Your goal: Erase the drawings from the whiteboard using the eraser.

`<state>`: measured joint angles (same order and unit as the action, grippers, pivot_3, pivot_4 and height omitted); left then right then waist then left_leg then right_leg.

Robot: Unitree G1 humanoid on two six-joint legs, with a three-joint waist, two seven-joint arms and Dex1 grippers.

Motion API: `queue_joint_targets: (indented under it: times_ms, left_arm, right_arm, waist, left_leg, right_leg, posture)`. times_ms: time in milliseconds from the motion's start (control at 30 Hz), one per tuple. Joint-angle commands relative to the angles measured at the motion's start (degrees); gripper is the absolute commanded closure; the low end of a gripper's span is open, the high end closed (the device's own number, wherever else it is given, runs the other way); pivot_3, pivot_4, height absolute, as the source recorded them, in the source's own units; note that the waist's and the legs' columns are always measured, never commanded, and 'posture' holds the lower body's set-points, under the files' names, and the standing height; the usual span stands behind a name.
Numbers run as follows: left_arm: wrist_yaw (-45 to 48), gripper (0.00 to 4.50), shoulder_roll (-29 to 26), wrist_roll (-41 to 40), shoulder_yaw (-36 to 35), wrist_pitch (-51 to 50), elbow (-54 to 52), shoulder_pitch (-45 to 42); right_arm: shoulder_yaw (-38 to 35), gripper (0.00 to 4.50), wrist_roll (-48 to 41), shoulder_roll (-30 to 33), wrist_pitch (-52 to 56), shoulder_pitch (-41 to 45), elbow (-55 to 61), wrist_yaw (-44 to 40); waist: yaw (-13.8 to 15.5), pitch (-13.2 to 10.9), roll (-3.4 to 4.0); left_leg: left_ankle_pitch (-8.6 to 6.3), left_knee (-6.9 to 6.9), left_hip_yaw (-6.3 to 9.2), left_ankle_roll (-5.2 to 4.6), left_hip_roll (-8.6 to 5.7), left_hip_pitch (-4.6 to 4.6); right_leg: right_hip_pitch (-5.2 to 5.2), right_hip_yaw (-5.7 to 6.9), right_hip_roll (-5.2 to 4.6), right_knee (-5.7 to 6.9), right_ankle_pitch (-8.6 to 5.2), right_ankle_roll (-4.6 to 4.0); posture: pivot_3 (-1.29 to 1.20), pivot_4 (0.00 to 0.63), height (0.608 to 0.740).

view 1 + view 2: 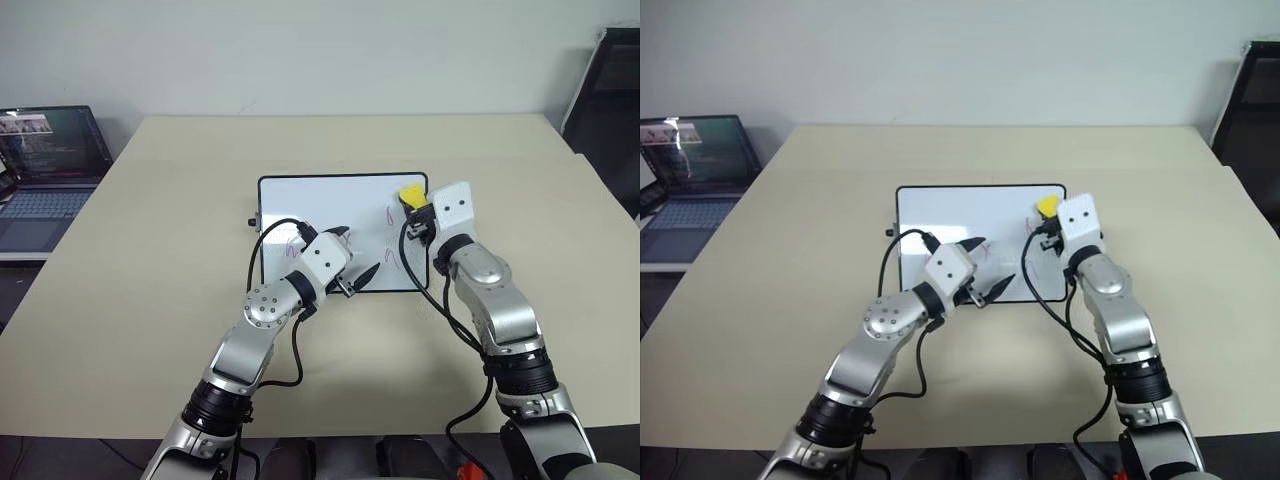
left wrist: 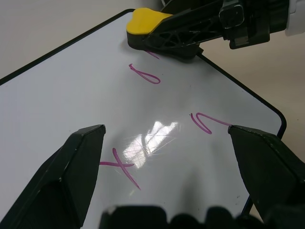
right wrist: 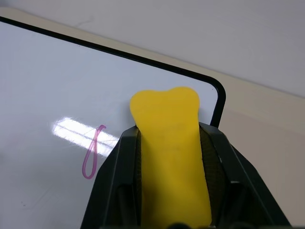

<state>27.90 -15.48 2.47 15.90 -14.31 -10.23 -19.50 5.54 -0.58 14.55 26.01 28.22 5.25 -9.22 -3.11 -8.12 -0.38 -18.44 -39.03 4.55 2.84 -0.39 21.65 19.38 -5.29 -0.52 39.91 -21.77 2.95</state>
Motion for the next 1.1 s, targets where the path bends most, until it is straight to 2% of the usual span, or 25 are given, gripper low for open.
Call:
queue_joint_targets:
  times_ms: [33,267,400,633,833,933,1100]
  left_arm:
    - [-0.8,0.0,0.0,0.3,-1.1,1.2,-1.5,-0.2]
    - [-1.2,0.0,-0.4,0.1,-1.7,0.8,-1.9,0.0]
    - [-1.3,0.0,-0.9,0.0,-2.1,0.6,-2.2,0.4]
    - [-1.6,0.0,-0.8,0.0,-1.8,0.6,-2.2,0.5]
    - [-1.6,0.0,-0.6,0.1,-1.4,0.6,-2.6,1.0]
    - [-1.6,0.0,-0.6,0.2,-1.4,0.7,-2.7,1.1]
    - [-1.7,0.0,-0.8,0.2,-1.6,0.5,-3.4,1.5]
  right_arm:
    - [0.8,3.2,2.3,1.2,1.8,-2.4,-0.7,-0.5]
    - [4.4,3.2,3.5,2.8,3.1,-10.2,4.9,-4.3]
    - [5.8,3.2,3.8,3.3,2.3,-11.4,5.2,-6.2]
    - [4.3,3.2,4.4,1.8,-2.5,-1.1,-5.1,-6.9]
    - [3.0,3.2,4.9,-0.3,-8.8,8.7,-16.1,-5.0]
    - [3.0,3.2,5.0,-0.7,-10.3,9.8,-18.0,-4.6]
    - [4.4,3.2,5.9,0.4,-9.7,5.0,-14.3,-6.3]
  waist:
    - [0.0,0.0,-0.02]
    - [0.0,0.1,-0.12]
    - [-0.2,0.1,-0.13]
    - [-0.8,-0.2,-0.35]
    - [-0.6,-0.3,-0.4]
    - [-0.4,-0.3,-0.41]
    - [-0.2,-0.3,-0.41]
  left_leg:
    - [0.02,0.0,0.02,-0.01,0.0,-0.02]
    - [0.03,0.0,0.06,-0.03,-0.02,-0.11]
    - [-0.03,0.02,0.05,-0.13,-0.01,-0.27]
    - [-0.04,0.08,0.04,-0.16,0.0,-0.97]
    - [0.03,0.08,0.12,-0.21,0.0,-1.0]
    - [0.04,0.08,0.13,-0.2,0.01,-0.9]
    - [0.04,0.12,0.11,-0.2,0.02,-0.77]
  right_leg:
    - [-0.02,-0.01,-0.01,0.02,0.0,0.0]
    - [-0.13,-0.01,-0.02,0.02,0.0,0.0]
    - [-0.24,-0.05,0.0,0.05,0.0,0.0]
    - [-0.83,-0.09,0.03,0.06,0.05,-0.04]
    - [-0.89,-0.02,0.02,0.03,0.14,-0.07]
    - [-0.83,0.0,0.01,-0.03,0.14,-0.07]
    - [-0.7,-0.01,-0.01,-0.06,0.14,-0.07]
  posture:
    - [0.0,0.15,0.74]
    - [0.0,0.15,0.74]
    - [0.0,0.15,0.74]
    - [0.0,0.15,0.74]
    - [0.0,0.15,0.74]
    - [0.0,0.15,0.74]
    - [0.0,0.15,0.74]
